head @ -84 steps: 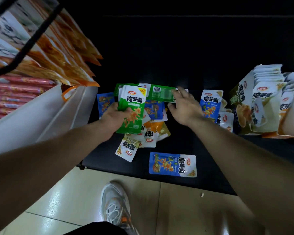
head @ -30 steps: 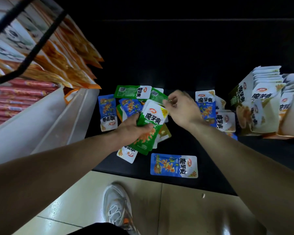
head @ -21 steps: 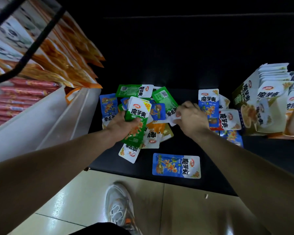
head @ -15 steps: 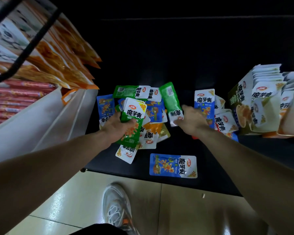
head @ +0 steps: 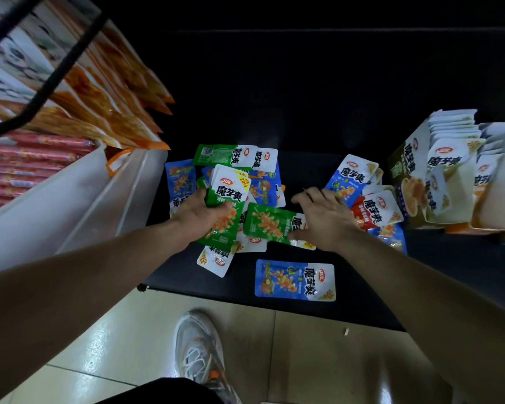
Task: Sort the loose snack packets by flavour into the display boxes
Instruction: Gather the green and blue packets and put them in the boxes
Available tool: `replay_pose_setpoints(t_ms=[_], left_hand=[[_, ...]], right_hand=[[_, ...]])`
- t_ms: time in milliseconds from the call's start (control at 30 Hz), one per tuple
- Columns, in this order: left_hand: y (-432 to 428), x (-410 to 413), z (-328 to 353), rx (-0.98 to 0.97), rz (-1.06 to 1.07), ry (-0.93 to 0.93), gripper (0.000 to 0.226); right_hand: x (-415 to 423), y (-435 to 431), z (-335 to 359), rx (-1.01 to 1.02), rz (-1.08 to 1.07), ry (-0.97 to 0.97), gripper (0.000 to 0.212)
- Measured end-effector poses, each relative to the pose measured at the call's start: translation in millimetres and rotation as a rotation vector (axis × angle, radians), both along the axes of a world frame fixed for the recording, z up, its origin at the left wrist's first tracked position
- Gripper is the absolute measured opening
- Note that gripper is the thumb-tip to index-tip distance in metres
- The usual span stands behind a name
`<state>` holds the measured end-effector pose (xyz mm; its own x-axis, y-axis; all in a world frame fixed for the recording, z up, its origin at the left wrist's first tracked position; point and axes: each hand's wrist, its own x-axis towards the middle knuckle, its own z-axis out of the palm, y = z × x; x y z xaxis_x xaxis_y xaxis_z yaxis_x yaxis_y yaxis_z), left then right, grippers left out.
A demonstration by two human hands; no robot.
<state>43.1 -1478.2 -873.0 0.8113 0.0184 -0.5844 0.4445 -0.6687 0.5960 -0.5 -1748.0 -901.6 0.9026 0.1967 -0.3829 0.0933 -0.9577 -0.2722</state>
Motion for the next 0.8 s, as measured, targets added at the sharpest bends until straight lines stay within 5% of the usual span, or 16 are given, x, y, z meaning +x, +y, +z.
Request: replay_pose_setpoints(t_ms=[167, 367, 600, 800], left_hand=[[-2, -2, 2, 0.003, -0.006, 0.002, 0.053], [-10, -1, 9, 0.014, -0.065, -0.021, 0.063], [-30, -7, 53, -0.007, -0.278, -0.022, 0.093], [-78, -41, 138, -0.056, -0.449, 0.018, 0.087]], right_hand=[[6, 15, 2, 0.006, 0.021, 0.004, 0.056], [2, -8, 42, 0.441, -0.115, 0.105, 0.022], [8, -26, 120, 0.353, 0.047, 0.27, 0.026], [-11, -40, 190, 0.447, -0.17, 0.074, 0.048]])
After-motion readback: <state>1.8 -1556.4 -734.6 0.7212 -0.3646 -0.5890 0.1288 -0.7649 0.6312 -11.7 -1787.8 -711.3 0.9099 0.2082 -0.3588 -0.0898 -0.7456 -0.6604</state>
